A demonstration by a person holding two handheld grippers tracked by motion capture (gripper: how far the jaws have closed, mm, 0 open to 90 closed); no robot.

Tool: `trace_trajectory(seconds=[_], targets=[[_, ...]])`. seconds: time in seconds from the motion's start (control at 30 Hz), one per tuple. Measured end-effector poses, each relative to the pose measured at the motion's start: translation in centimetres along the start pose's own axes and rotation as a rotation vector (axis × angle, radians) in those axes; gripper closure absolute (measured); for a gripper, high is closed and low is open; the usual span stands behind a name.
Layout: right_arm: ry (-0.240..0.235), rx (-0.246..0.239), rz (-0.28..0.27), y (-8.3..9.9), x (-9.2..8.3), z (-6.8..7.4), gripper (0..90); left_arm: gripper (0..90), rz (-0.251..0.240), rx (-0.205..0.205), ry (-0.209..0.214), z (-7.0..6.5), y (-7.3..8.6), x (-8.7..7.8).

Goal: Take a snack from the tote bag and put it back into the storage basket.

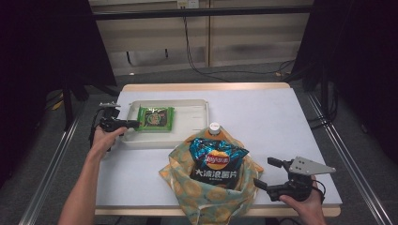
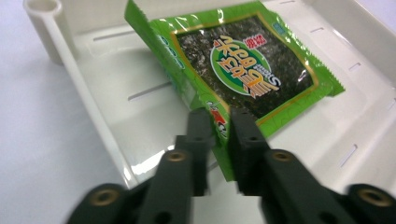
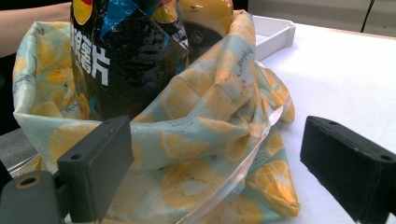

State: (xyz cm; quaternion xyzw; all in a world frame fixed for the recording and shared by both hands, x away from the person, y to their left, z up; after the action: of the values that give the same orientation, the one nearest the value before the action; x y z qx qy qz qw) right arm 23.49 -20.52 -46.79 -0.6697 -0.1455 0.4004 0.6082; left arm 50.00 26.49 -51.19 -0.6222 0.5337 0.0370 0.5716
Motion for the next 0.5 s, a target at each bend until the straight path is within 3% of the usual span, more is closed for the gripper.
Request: trace_trajectory(seconds=[0.07, 0.2, 0.4, 0.5], targets=[[0.0, -0.001, -0.001, 0.0, 0.0, 0.0, 8.5, 89.0, 0.0, -0.002, 0.002, 0.0, 0.0, 0.0], [0.002, 0.002, -0.002, 0.0, 0.0, 0.0, 8.5, 90.0, -0.001, 0.011, 0.01, -0.1, -0.3, 0.0], [0.003, 0.002, -0.004, 0.0, 0.0, -0.1, 8.5, 90.0, -0.068, 0.011, 0.016, -0.2, -1.9, -1.3], [0.003, 0.004, -0.004, 0.0, -0.1, -0.1, 8.5, 90.0, -0.096, 0.034, 0.003, -0.1, -3.6, -2.4]])
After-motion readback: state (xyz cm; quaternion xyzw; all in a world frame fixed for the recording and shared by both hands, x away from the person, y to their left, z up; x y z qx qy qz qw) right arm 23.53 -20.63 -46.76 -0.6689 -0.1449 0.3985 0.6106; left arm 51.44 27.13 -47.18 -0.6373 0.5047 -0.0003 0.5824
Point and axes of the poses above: each handheld gripper's, and its own axes: x roughly forward along the jaws, y roughly out of its underside, z roughly to its left, the point moved 7 cm from there along x, roughly forward along the jaws, and after that the axes turned 5 degrees about -x, right-handed, at the moved point
